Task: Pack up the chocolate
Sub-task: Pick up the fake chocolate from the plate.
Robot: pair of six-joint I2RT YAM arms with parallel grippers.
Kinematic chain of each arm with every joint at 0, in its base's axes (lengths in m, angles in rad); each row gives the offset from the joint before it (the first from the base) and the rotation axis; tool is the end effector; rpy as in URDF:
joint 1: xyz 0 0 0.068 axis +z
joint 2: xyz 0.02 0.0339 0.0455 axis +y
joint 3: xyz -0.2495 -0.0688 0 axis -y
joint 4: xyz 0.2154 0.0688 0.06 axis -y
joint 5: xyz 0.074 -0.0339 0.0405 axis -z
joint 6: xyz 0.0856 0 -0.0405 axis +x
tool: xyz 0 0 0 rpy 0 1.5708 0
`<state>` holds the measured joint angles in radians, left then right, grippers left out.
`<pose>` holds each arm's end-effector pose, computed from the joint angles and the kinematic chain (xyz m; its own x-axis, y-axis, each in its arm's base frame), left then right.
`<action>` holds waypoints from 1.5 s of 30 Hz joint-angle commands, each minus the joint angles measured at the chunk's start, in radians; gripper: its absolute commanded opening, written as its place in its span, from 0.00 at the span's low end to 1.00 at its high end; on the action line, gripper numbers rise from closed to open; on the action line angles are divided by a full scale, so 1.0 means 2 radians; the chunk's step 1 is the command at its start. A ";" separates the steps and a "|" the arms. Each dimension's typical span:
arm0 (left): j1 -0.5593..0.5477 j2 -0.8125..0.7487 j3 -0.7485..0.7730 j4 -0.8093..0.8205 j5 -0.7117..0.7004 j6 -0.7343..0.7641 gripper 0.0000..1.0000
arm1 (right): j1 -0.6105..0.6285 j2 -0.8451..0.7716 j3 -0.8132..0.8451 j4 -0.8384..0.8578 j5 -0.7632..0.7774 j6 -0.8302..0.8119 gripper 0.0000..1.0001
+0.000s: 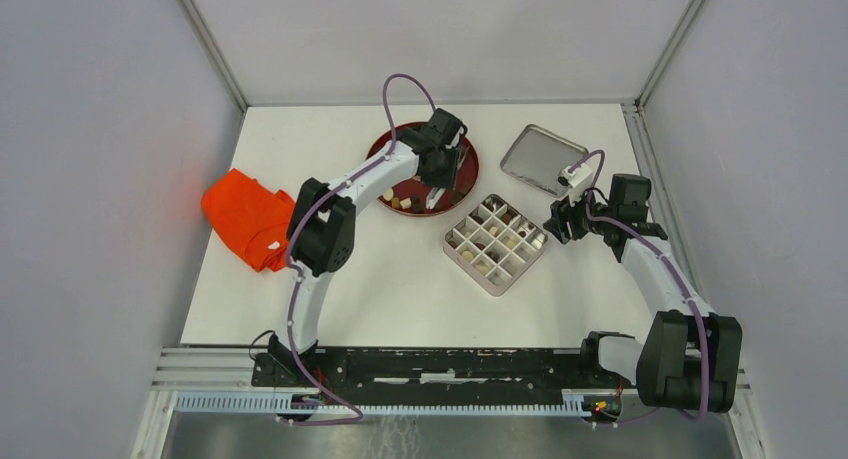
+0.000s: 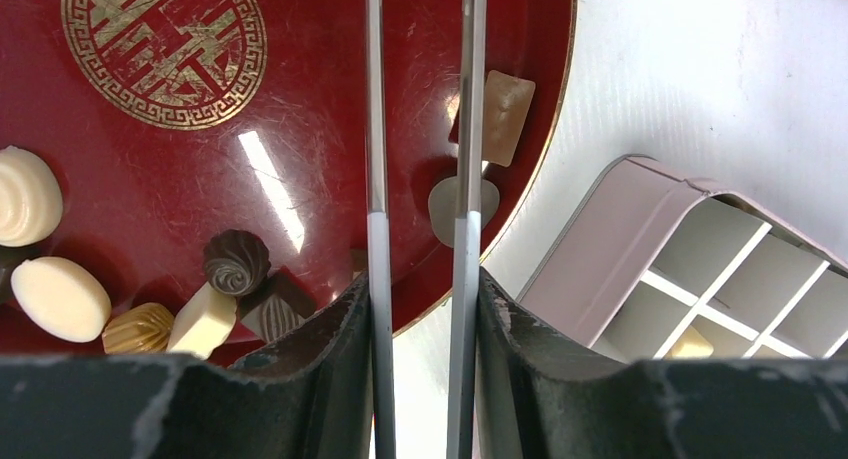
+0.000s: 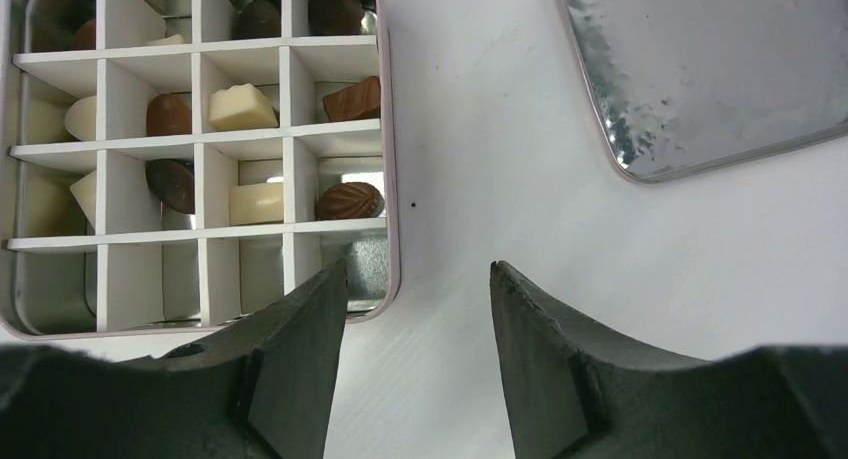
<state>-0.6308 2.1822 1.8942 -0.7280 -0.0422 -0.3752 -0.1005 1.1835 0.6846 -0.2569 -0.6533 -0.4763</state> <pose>0.3823 -0.2748 0.1786 -0.8480 0.1660 -0.5033 0.2800 0.9466 -0.1597 0.2509 0.0270 0.1968 -0.4412 -0.3214 -0.8379 -0.6332 0.7731 0.0368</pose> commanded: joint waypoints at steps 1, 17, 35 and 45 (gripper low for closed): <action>-0.005 0.008 0.032 0.005 -0.013 -0.016 0.42 | -0.003 -0.011 0.020 0.005 -0.012 -0.006 0.61; -0.003 0.043 0.085 -0.024 -0.051 -0.021 0.42 | -0.003 -0.013 0.020 0.005 -0.016 -0.007 0.61; 0.020 0.041 0.078 -0.026 -0.022 -0.013 0.43 | -0.004 -0.016 0.019 0.005 -0.019 -0.008 0.61; 0.028 0.056 0.087 -0.027 -0.019 -0.011 0.43 | -0.006 -0.017 0.019 0.005 -0.021 -0.008 0.61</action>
<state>-0.5854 2.2868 2.0163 -0.7860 -0.0940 -0.3920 -0.1070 1.1721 0.6846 -0.2569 -0.6743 -0.4770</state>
